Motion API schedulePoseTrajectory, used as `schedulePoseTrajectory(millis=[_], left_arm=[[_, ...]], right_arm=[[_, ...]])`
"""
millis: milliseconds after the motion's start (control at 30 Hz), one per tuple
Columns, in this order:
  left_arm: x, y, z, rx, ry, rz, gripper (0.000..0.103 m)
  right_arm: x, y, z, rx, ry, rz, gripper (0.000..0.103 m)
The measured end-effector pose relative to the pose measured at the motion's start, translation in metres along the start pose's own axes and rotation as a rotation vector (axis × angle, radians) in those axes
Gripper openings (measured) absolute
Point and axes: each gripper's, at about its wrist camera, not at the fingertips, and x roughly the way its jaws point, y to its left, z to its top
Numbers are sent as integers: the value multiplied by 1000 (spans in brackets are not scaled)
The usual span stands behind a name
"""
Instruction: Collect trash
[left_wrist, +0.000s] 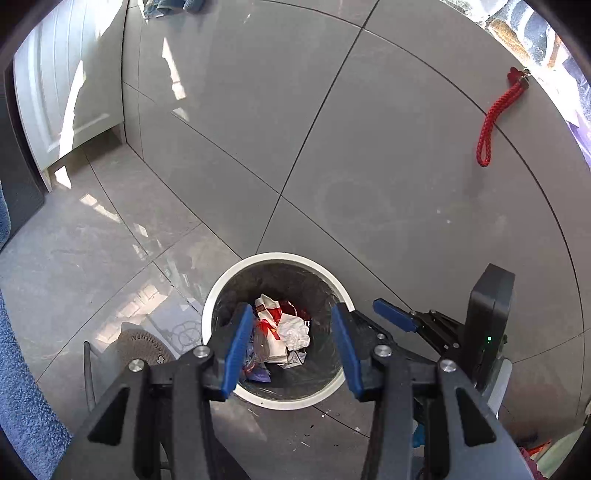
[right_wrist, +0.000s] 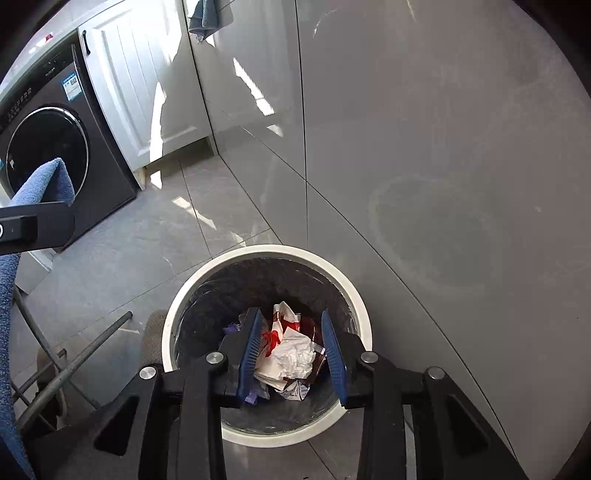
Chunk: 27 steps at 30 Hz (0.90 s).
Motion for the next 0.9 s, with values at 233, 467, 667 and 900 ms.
schedulePoseTrajectory(millis=[233, 467, 667, 900], left_arm=[[-74, -1, -30, 60, -123, 165, 45], [-160, 15, -72, 22, -240, 311, 54], [-226, 34, -114, -49, -339, 463, 64], [-289, 48, -157, -113, -427, 600, 76]], right_arm=[[-46, 32, 7, -61, -80, 20, 32], [-118, 84, 9, -161, -212, 77, 39], [-171, 130, 7, -238, -314, 147, 49], [-218, 182, -1, -321, -390, 223, 59]])
